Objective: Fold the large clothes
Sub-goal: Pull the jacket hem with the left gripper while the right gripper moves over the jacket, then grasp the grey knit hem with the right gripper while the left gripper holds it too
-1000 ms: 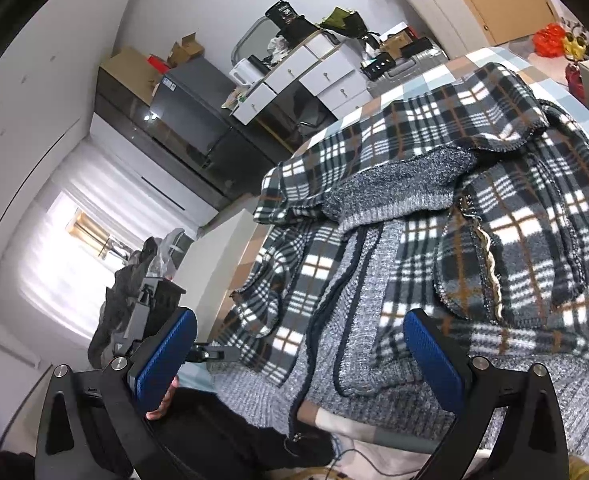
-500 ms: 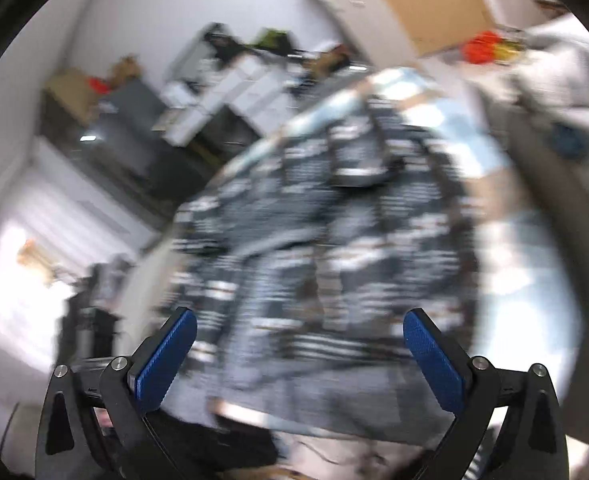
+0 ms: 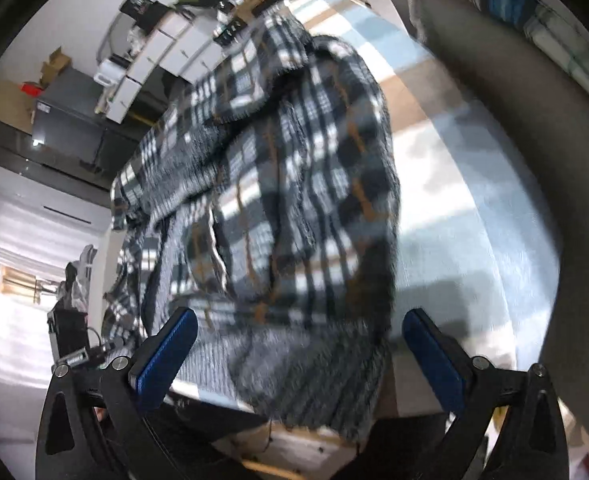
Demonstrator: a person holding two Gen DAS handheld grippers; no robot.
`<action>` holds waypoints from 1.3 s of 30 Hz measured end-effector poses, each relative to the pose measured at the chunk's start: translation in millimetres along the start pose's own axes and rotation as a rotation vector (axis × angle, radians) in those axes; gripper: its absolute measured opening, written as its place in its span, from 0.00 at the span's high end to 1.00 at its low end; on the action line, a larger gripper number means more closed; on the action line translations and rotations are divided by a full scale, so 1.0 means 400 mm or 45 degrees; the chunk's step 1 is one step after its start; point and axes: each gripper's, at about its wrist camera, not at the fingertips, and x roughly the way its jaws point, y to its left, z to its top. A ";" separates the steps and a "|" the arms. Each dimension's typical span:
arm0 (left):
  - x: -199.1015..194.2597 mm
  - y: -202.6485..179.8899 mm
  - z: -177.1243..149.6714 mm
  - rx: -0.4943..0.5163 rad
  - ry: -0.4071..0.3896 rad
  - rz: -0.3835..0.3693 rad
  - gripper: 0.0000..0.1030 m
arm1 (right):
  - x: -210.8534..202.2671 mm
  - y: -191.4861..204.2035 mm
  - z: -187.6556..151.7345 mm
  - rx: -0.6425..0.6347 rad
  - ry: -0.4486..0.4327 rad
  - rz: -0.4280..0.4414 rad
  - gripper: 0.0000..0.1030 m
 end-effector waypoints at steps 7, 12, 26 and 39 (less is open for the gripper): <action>0.000 0.004 -0.001 -0.011 0.004 -0.013 0.97 | 0.024 0.016 -0.010 -0.020 0.117 0.368 0.17; 0.003 0.003 -0.002 -0.012 0.011 -0.005 0.97 | 0.036 0.012 -0.026 -0.074 0.145 0.148 0.56; 0.012 0.006 -0.011 -0.040 0.055 0.019 0.74 | 0.088 0.036 -0.023 -0.053 0.048 0.137 0.78; 0.011 -0.003 -0.011 -0.025 0.021 0.049 0.66 | 0.104 0.028 -0.026 0.040 -0.052 0.333 0.60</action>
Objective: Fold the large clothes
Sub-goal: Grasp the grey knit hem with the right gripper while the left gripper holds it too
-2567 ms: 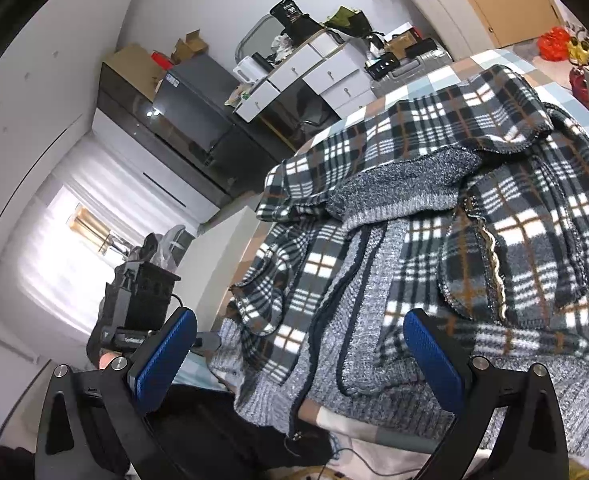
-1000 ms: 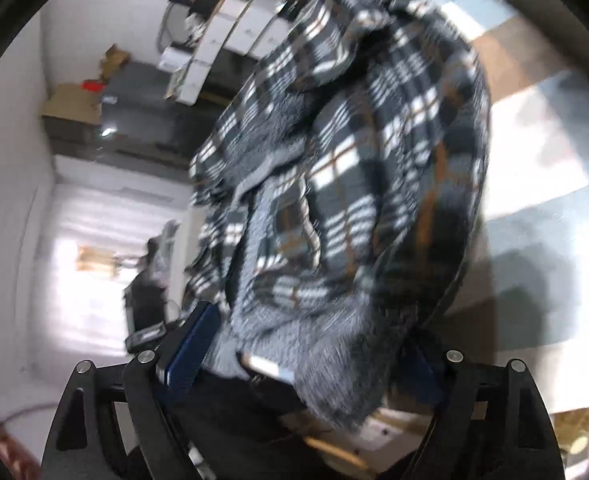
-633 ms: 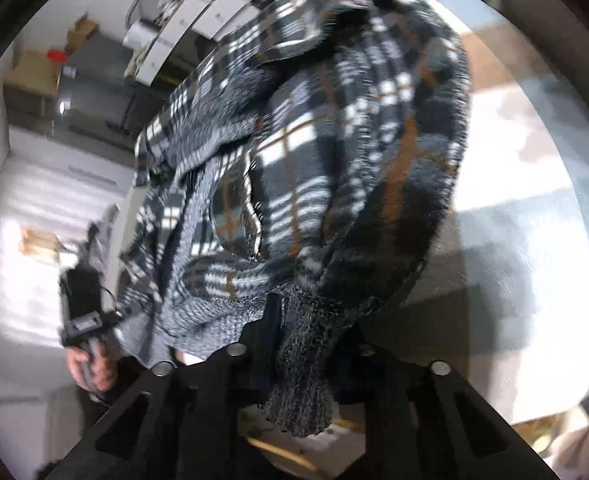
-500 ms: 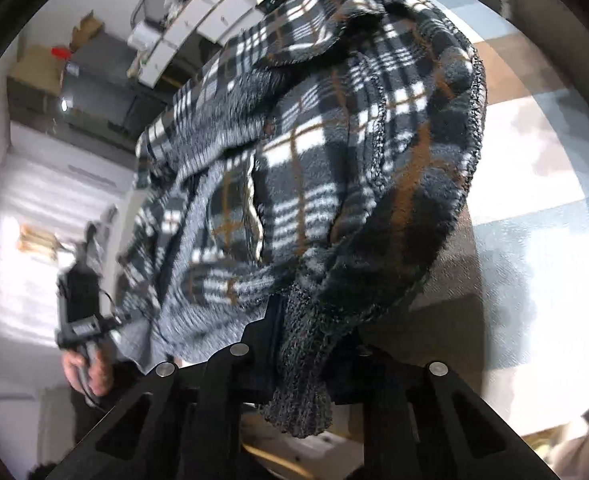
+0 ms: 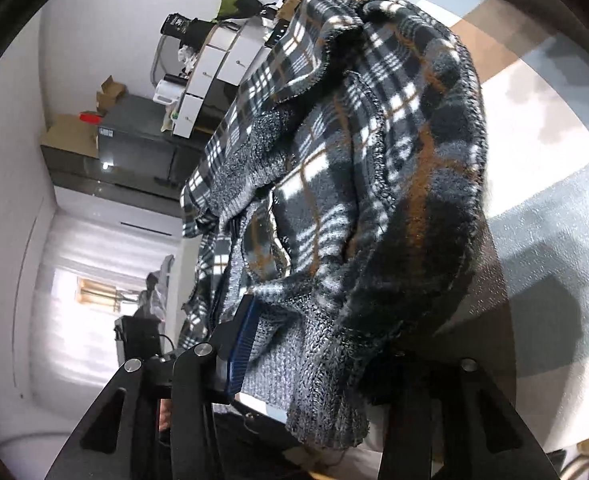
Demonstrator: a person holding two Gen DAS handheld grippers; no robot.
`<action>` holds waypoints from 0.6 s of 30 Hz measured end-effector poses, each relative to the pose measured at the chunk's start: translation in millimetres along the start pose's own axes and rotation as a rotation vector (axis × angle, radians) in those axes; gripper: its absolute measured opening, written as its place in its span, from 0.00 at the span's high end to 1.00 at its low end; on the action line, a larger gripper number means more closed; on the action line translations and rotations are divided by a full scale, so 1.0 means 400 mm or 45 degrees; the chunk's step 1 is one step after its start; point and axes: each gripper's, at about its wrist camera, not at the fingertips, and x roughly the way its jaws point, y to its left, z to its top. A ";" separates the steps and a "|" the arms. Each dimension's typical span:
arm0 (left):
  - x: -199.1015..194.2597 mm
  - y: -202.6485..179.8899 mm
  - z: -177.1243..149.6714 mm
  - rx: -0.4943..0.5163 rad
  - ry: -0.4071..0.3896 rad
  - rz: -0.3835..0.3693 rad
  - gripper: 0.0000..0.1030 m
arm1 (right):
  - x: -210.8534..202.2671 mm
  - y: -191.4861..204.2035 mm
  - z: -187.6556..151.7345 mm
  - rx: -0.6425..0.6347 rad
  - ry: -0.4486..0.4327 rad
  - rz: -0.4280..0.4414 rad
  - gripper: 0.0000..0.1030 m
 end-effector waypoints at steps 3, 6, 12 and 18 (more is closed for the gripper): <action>0.005 0.013 -0.002 -0.003 0.030 0.054 0.89 | -0.016 0.004 -0.007 -0.049 -0.026 -0.091 0.89; -0.010 0.019 -0.013 -0.007 0.007 0.083 0.96 | -0.041 0.007 -0.009 -0.056 -0.066 -0.079 0.90; -0.029 0.008 -0.040 0.029 0.008 0.105 0.97 | -0.075 0.002 -0.037 -0.005 0.030 -0.064 0.92; -0.040 0.004 -0.086 0.012 0.059 0.035 0.97 | -0.129 0.041 -0.084 -0.104 0.058 -0.117 0.92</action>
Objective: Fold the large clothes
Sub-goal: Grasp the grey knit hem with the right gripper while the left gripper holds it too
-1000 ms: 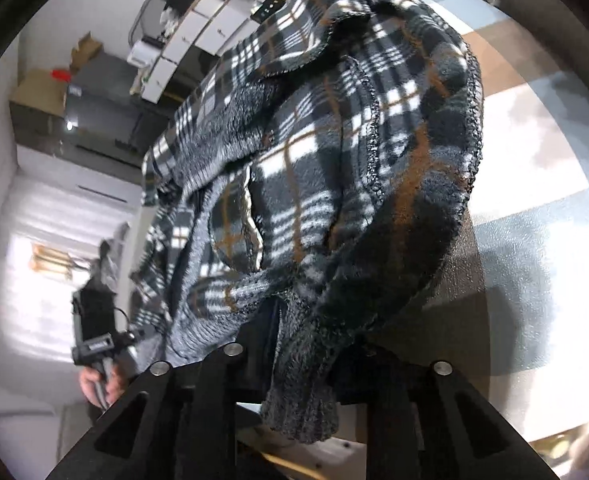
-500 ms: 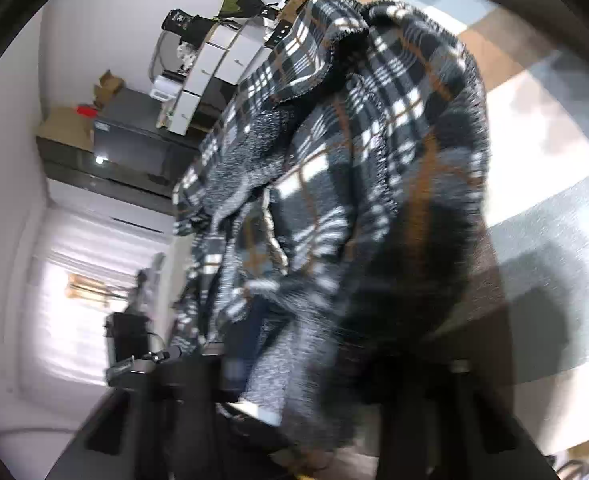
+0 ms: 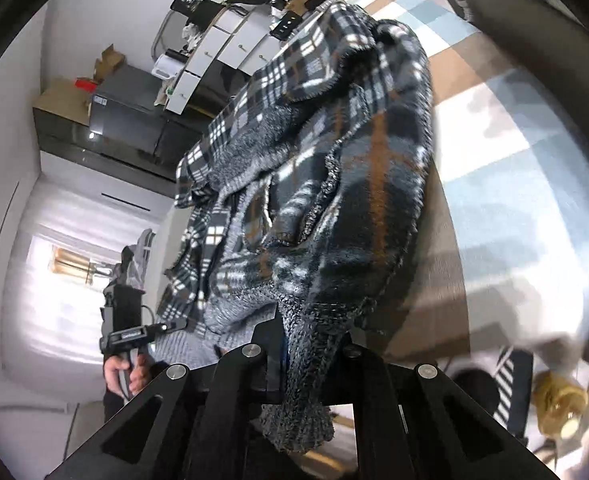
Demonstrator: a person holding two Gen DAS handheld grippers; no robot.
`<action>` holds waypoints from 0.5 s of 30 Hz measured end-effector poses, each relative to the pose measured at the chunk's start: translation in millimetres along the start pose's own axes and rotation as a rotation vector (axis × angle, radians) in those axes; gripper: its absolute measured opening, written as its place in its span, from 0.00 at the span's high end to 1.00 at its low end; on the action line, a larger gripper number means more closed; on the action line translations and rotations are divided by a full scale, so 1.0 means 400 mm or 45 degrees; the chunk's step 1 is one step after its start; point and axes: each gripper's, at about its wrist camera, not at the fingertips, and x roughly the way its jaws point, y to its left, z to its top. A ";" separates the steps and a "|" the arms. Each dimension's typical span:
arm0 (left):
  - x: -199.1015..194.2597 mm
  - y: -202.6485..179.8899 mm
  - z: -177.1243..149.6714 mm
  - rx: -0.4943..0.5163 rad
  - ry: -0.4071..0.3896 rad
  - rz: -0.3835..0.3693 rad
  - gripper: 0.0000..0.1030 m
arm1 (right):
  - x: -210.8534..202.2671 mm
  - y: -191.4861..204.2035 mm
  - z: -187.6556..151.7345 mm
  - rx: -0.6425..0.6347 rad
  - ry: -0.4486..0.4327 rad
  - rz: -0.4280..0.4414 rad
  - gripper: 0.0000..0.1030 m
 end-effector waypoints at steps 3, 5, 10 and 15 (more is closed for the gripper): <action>-0.005 -0.031 -0.051 0.053 0.025 0.012 0.97 | -0.027 0.010 -0.045 -0.033 0.019 0.016 0.92; -0.016 -0.039 -0.090 0.063 0.037 -0.006 0.97 | -0.032 0.004 -0.074 -0.014 0.062 0.013 0.92; -0.044 -0.031 -0.095 -0.026 0.077 -0.224 0.97 | -0.084 -0.004 -0.103 0.006 0.092 0.060 0.92; -0.094 -0.075 0.061 -0.079 0.033 -0.419 0.97 | -0.113 0.053 0.020 0.008 0.010 0.184 0.92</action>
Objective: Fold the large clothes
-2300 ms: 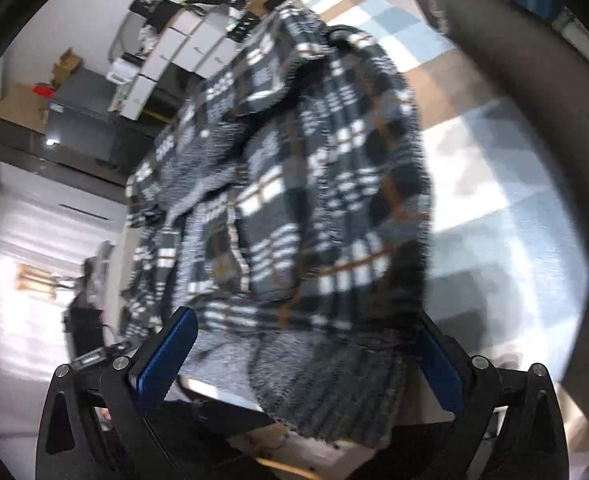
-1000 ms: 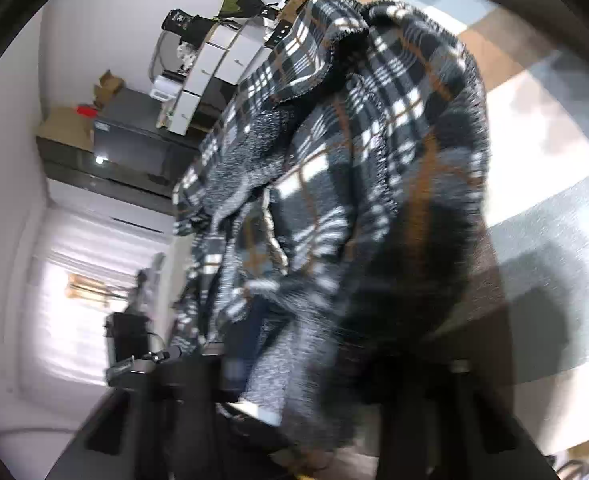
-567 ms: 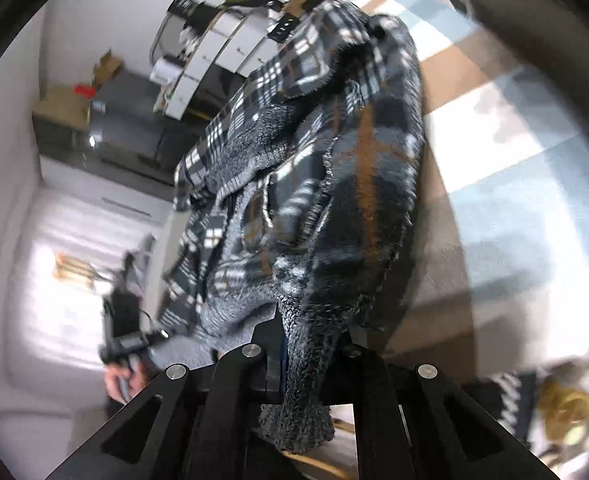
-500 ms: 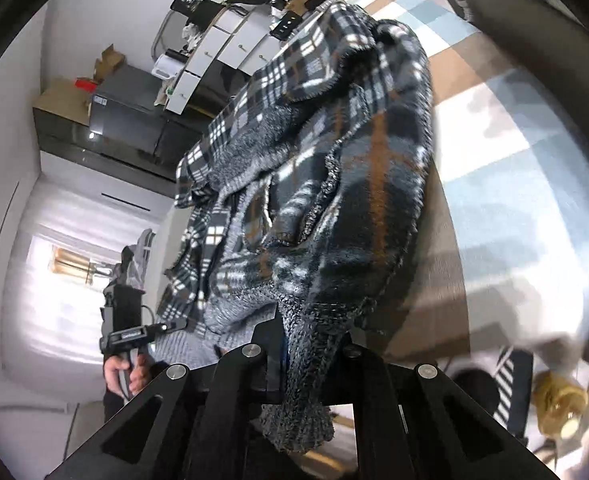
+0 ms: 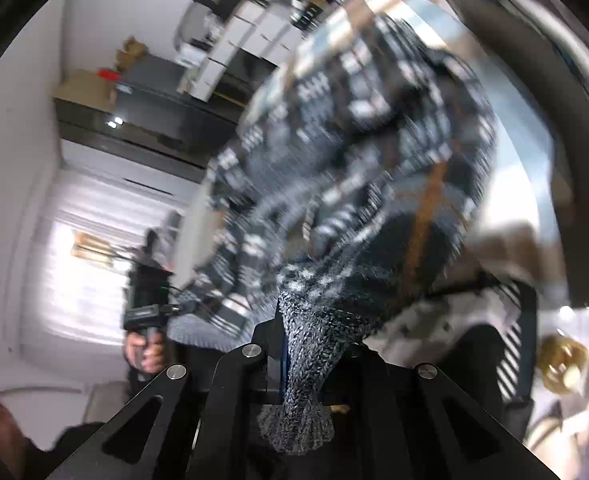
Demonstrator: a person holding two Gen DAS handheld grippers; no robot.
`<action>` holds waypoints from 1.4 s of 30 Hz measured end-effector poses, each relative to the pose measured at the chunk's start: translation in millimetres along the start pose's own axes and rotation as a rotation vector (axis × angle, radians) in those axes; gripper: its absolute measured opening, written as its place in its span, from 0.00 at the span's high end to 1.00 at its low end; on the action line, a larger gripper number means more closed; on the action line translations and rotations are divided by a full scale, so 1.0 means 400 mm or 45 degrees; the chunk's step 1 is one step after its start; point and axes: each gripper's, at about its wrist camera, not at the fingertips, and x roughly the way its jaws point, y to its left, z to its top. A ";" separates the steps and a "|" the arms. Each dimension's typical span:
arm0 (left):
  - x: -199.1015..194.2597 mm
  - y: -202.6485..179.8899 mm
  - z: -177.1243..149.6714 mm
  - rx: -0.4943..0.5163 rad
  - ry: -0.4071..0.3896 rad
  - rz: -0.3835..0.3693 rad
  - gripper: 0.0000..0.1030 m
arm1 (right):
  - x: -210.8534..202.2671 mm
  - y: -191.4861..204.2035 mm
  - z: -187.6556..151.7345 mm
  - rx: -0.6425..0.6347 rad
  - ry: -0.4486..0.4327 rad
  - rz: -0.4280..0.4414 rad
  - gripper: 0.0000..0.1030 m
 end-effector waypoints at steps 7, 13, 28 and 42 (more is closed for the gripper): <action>-0.115 0.010 0.336 -0.257 -0.295 -0.171 0.97 | -0.004 0.038 0.277 0.085 -0.148 0.004 0.92; -0.081 0.090 0.529 -0.440 -0.248 -0.134 0.97 | 0.101 -0.064 0.524 0.281 -0.083 -0.253 0.91; -0.094 0.088 0.514 -0.503 -0.337 -0.006 0.83 | 0.046 -0.129 0.624 0.361 -0.312 -0.254 0.24; -0.124 -0.147 0.330 -0.039 -0.630 0.504 0.71 | 0.305 0.170 0.371 -0.559 -0.004 -0.664 0.10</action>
